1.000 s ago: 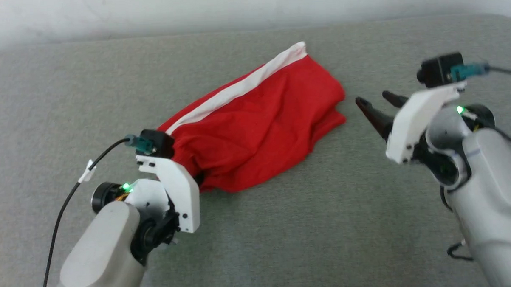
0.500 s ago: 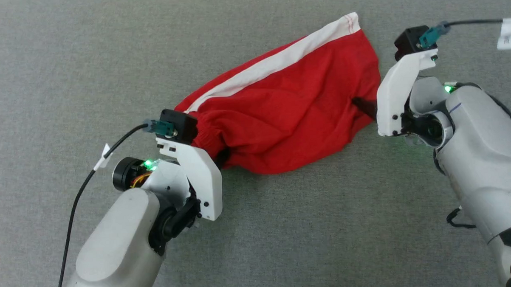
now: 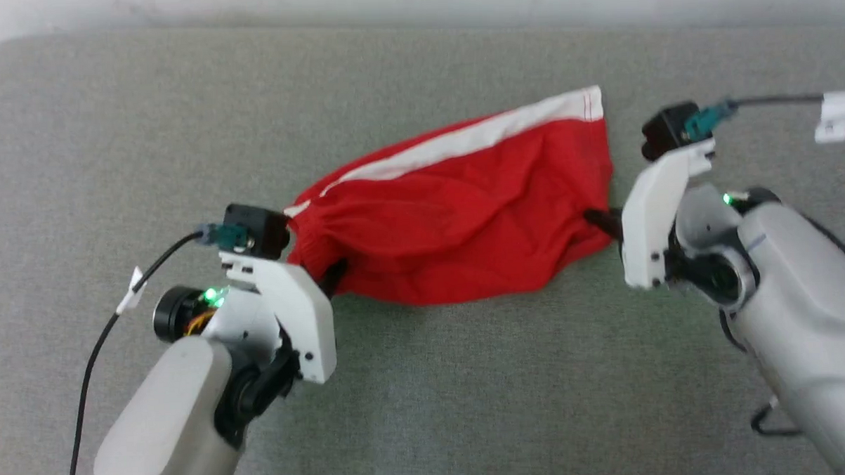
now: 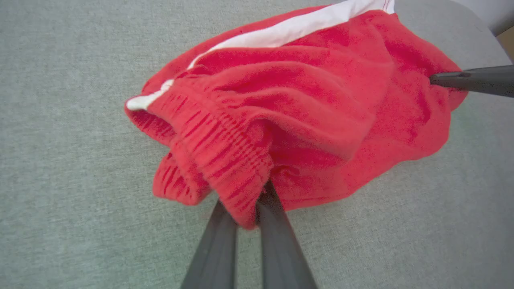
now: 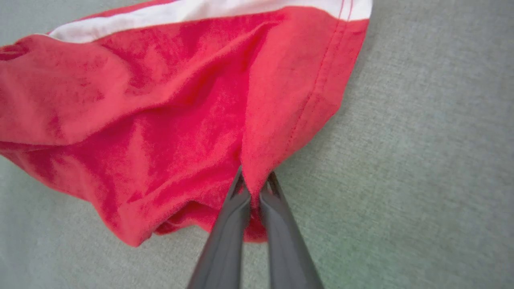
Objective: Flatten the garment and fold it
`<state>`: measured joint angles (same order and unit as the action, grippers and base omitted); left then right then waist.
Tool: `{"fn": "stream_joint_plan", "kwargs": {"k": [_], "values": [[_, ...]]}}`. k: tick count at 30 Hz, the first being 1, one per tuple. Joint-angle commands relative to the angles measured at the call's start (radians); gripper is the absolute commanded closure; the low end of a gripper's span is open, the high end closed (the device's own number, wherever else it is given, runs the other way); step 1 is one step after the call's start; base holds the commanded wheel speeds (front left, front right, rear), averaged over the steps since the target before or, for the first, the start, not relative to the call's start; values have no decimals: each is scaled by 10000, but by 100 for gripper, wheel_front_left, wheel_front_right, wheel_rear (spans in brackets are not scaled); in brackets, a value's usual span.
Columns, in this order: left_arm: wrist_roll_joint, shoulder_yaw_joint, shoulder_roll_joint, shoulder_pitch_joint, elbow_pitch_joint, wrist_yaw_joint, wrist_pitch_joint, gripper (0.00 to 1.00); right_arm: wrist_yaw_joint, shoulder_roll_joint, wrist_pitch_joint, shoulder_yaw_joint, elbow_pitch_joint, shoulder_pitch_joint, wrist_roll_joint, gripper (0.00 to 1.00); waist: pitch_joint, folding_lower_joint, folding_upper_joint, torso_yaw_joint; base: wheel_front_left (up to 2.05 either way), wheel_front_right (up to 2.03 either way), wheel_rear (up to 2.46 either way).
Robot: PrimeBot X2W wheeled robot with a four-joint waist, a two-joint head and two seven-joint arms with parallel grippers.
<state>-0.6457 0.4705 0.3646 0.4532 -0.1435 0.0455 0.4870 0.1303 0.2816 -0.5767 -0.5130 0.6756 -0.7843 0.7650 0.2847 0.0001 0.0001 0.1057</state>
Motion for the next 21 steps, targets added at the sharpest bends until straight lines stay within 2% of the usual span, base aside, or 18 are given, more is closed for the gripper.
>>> {"fn": "stream_joint_plan", "kwargs": {"k": [1, 4, 5, 6, 8, 13, 14, 15, 16, 17, 18, 19, 21], "values": [[-236, -79, 168, -497, 254, 58, 37, 100, 4, 351, 362, -110, -711, 765, 54, 100, -870, -1, -1, -192, 0, 0, 0], [-309, -90, 456, -1139, 685, 191, 178, 100, 4, 700, 687, -55, -1892, 1994, 111, 100, -1324, -1, -1, -415, 0, 0, 0], [-309, -90, 456, -1139, 685, 191, 178, 100, 4, 700, 687, -55, -1892, 1994, 111, 100, -1324, -1, -1, -415, 0, 0, 0], [-416, -133, 652, -1669, 1048, 295, 253, 100, 4, 833, 806, 117, -2702, 2922, 62, 100, -1580, -1, -1, -614, 0, 0, 0], [-382, -124, 967, -2175, 1382, 444, 423, 100, 4, 922, 843, 493, -3422, 3916, -96, 100, -1778, -1, -1, -764, 0, 0, 0], [-605, -218, 1391, -3229, 1868, 757, 732, 100, 4, 670, 649, 1440, -4634, 5925, -735, 100, -1977, -1, -1, -1016, 0, 0, 0], [-673, -227, 1414, -3454, 1933, 827, 758, 100, 4, 488, 562, 1676, -4867, 6390, -858, 95, -1987, -1, -1, -1050, 0, 0, 0], [-733, -205, 1434, -3672, 1961, 883, 812, 100, 4, 284, 470, 1899, -5085, 6833, -997, 42, -1992, -1, -1, -1082, 0, 0, 0], [-864, -171, 1416, -3891, 1972, 920, 919, 100, 4, 89, 372, 2099, -5276, 7228, -1152, 0, -1998, -1, -1, -1107, 0, 0, 0], [-1017, -166, 1371, -4077, 2003, 943, 980, 66, 4, -121, 292, 2285, -5462, 7567, -1275, 0, -2018, -1, -1, -1136, 0, 0, 0], [-1106, -218, 1316, -4221, 2047, 1021, 931, 8, 4, -302, 276, 2490, -5654, 7847, -1447, 0, -2051, -1, -1, -1159, 0, 0, 0], [-1127, -274, 1283, -4340, 2086, 1117, 842, 0, 4, -470, 312, 2716, -5856, 8080, -1645, 0, -2065, -1, -1, -1173, 0, 0, 0], [-1171, -433, 1193, -4574, 2175, 1289, 554, 0, 4, -768, 479, 3139, -6305, 8430, -1994, 0, -2158, -1, -1, -1204, 0, 0, 0]]}}
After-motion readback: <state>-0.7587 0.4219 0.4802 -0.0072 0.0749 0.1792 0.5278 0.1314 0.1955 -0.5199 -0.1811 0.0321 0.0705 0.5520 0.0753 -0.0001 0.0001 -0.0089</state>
